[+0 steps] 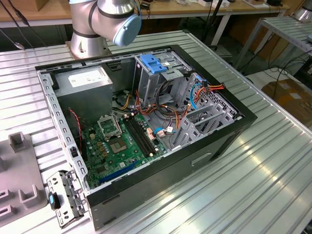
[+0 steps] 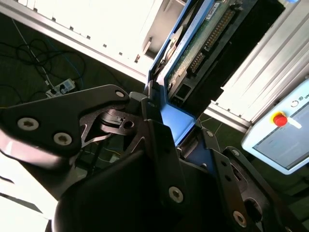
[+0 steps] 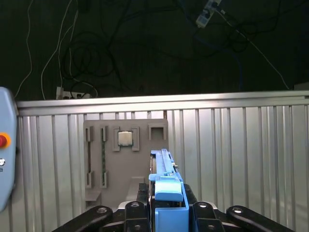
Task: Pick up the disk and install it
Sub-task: 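Pick up the disk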
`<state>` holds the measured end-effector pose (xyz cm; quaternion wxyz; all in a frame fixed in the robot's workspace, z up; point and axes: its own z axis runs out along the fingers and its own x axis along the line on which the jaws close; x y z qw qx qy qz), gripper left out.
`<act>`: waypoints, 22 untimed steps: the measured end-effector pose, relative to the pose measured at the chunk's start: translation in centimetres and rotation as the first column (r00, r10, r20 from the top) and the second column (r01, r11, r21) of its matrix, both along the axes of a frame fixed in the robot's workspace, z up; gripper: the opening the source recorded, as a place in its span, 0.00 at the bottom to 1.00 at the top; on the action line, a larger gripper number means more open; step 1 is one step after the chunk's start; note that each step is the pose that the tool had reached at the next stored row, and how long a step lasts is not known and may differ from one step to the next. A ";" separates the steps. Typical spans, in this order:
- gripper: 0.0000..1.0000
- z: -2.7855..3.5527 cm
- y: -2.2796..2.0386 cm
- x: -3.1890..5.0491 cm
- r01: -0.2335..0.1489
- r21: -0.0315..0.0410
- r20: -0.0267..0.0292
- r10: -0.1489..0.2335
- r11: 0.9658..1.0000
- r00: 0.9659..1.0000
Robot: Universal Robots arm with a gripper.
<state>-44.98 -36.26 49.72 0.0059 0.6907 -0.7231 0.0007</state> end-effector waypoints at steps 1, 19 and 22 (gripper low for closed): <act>0.37 0.00 0.00 0.09 0.000 0.000 0.000 0.000 1.000 1.000; 0.37 0.00 0.00 3.06 0.000 0.000 0.000 0.000 1.000 1.000; 0.37 0.00 0.00 3.53 0.000 0.000 0.000 0.000 1.000 1.000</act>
